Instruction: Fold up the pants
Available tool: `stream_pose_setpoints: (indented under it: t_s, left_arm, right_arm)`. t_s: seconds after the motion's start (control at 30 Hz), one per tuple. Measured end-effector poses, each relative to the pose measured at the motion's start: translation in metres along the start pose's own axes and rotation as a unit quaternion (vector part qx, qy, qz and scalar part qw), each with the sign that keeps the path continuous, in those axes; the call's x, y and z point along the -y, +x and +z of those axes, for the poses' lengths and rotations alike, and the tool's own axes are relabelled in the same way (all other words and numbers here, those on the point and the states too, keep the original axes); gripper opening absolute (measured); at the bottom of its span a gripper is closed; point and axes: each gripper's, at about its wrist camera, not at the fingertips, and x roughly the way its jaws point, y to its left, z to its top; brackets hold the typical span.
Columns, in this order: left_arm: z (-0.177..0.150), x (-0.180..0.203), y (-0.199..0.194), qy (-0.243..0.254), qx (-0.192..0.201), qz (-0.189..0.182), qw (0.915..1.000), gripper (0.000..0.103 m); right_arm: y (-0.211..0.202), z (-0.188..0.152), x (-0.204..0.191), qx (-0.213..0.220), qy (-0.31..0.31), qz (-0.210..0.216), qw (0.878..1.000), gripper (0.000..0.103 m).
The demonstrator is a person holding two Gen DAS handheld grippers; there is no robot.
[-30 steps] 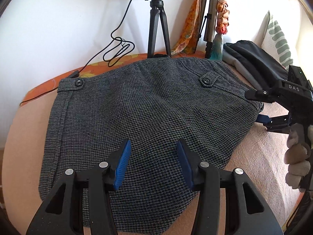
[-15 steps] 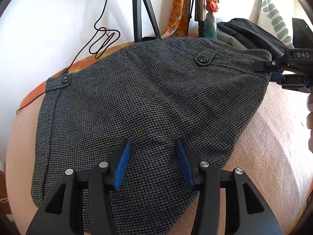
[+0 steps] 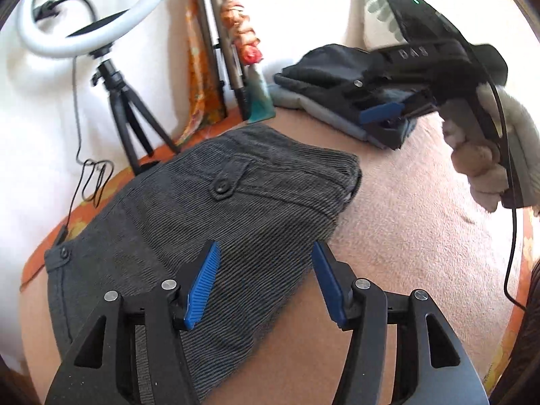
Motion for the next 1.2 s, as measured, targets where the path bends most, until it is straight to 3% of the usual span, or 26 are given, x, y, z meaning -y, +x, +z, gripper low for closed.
stream_pose_setpoints:
  t_s: [0.27, 0.4, 0.5, 0.57, 0.63, 0.73, 0.83, 1.03, 1.2]
  left_arm:
    - [0.030, 0.054, 0.057, 0.075, -0.033, -0.010, 0.9966, 0.056]
    - [0.035, 0.058, 0.082, 0.078, -0.046, 0.000, 0.9959, 0.056]
    - [0.038, 0.049, 0.088, 0.053, -0.041, -0.015, 0.9976, 0.048]
    - [0.039, 0.038, 0.086, 0.030, -0.030, -0.024, 0.9988, 0.029]
    - [0.040, 0.025, 0.078, -0.013, -0.016, -0.048, 0.9986, 0.016]
    - [0.039, 0.005, 0.068, -0.076, 0.007, -0.087, 0.9933, 0.014]
    - [0.037, -0.005, 0.059, -0.107, 0.026, -0.104, 0.9885, 0.013]
    - [0.038, -0.010, 0.049, -0.121, 0.048, -0.109, 0.9855, 0.013]
    - [0.037, -0.016, 0.043, -0.132, 0.060, -0.114, 0.9828, 0.013]
  right_arm:
    - [0.008, 0.022, 0.010, -0.022, 0.017, 0.047, 0.998, 0.083]
    - [0.011, 0.028, 0.003, -0.027, 0.005, 0.054, 0.998, 0.083]
    - [0.016, 0.032, -0.003, -0.035, -0.001, 0.056, 0.998, 0.083]
    - [0.021, 0.035, -0.006, -0.042, -0.002, 0.057, 0.997, 0.083]
    - [0.028, 0.037, -0.009, -0.053, -0.001, 0.057, 0.997, 0.083]
    - [0.045, 0.041, -0.008, -0.077, 0.014, 0.052, 0.996, 0.084]
    - [0.064, 0.042, -0.001, -0.096, 0.048, 0.054, 0.993, 0.085]
    - [0.100, 0.038, 0.018, -0.131, 0.113, 0.071, 0.982, 0.085]
    - [0.114, 0.030, 0.025, -0.132, 0.148, 0.118, 0.973, 0.085]
